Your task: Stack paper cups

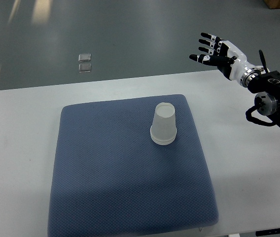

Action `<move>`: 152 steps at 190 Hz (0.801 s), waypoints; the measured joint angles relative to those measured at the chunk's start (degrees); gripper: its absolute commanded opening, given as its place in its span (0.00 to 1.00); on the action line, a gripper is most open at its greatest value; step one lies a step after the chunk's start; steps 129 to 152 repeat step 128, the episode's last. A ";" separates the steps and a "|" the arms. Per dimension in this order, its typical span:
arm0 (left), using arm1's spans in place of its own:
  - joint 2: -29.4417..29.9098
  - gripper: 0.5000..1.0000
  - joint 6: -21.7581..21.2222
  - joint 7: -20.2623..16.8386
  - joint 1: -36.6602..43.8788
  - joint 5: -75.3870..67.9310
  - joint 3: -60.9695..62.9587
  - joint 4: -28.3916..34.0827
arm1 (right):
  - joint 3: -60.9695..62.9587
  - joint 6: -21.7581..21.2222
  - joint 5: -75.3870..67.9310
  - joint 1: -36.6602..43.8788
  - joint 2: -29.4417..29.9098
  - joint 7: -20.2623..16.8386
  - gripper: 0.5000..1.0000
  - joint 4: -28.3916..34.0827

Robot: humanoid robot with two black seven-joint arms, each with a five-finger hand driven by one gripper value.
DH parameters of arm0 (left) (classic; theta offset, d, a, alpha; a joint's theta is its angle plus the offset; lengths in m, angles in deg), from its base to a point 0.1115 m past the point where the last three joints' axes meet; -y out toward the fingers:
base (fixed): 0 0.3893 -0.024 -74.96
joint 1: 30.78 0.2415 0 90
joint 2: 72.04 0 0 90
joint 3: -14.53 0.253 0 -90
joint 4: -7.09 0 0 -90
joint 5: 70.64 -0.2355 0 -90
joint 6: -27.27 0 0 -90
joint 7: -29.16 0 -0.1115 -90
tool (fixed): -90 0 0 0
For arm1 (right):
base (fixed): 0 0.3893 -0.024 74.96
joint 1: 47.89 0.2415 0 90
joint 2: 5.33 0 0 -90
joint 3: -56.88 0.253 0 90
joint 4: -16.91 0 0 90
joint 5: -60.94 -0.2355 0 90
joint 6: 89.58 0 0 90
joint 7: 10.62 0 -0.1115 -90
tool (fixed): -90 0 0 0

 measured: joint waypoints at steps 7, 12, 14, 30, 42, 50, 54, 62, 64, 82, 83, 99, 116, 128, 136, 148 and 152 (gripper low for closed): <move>0.00 1.00 0.00 0.00 0.00 -0.01 0.00 0.00 | 0.91 0.27 -0.71 -0.87 0.57 0.00 0.82 0.00; 0.00 1.00 0.00 0.00 0.00 -0.02 0.00 0.00 | 1.78 0.40 -1.09 -1.62 1.04 0.00 0.82 0.00; 0.00 1.00 0.00 0.00 0.00 -0.02 0.00 0.00 | 2.08 0.43 -1.18 -1.85 1.23 0.00 0.82 0.00; 0.00 1.00 0.00 0.00 0.00 -0.02 0.00 0.00 | 4.56 0.52 -1.52 -3.39 3.18 0.00 0.83 -0.08; 0.00 1.00 0.00 0.00 0.00 -0.02 0.00 0.00 | 6.38 0.52 -1.51 -4.54 4.82 0.27 0.83 -0.25; 0.00 1.00 0.00 0.00 0.00 -0.02 0.00 0.00 | 7.28 0.51 -1.34 -5.15 5.56 0.46 0.83 -0.33; 0.00 1.00 0.00 0.00 0.00 -0.02 0.00 0.00 | 7.61 0.51 -1.24 -5.42 5.86 0.54 0.83 -0.38; 0.00 1.00 0.00 0.00 0.00 -0.02 0.00 0.00 | 8.11 0.49 -1.04 -5.90 6.33 0.64 0.83 -0.44; 0.00 1.00 0.00 0.00 0.00 -0.02 0.00 0.00 | 8.18 0.49 -1.01 -5.99 6.42 0.66 0.83 -0.46; 0.00 1.00 0.00 0.00 0.00 -0.02 0.00 0.00 | 8.59 0.42 -0.80 -6.64 7.40 0.71 0.83 -0.49; 0.00 1.00 0.00 0.00 0.00 -0.02 0.00 0.00 | 8.60 0.41 -0.79 -6.69 7.46 0.71 0.83 -0.49; 0.00 1.00 0.00 0.00 0.00 -0.02 0.00 0.00 | 8.68 0.32 -0.70 -7.30 8.64 0.71 0.83 -0.49; 0.00 1.00 0.00 0.00 0.00 -0.02 0.00 0.00 | 8.69 0.24 -0.60 -8.15 10.04 0.71 0.83 -0.49; 0.00 1.00 0.00 0.00 0.00 -0.02 0.00 0.00 | 8.79 0.22 -0.57 -8.71 10.53 0.71 0.83 -0.47; 0.00 1.00 0.00 0.00 0.00 -0.02 0.00 0.00 | 8.79 0.22 -0.57 -8.71 10.53 0.71 0.83 -0.47; 0.00 1.00 0.00 0.00 0.00 -0.02 0.00 0.00 | 8.79 0.22 -0.57 -8.71 10.53 0.71 0.83 -0.47; 0.00 1.00 0.00 0.00 0.00 -0.02 0.00 0.00 | 8.79 0.22 -0.57 -8.71 10.53 0.71 0.83 -0.47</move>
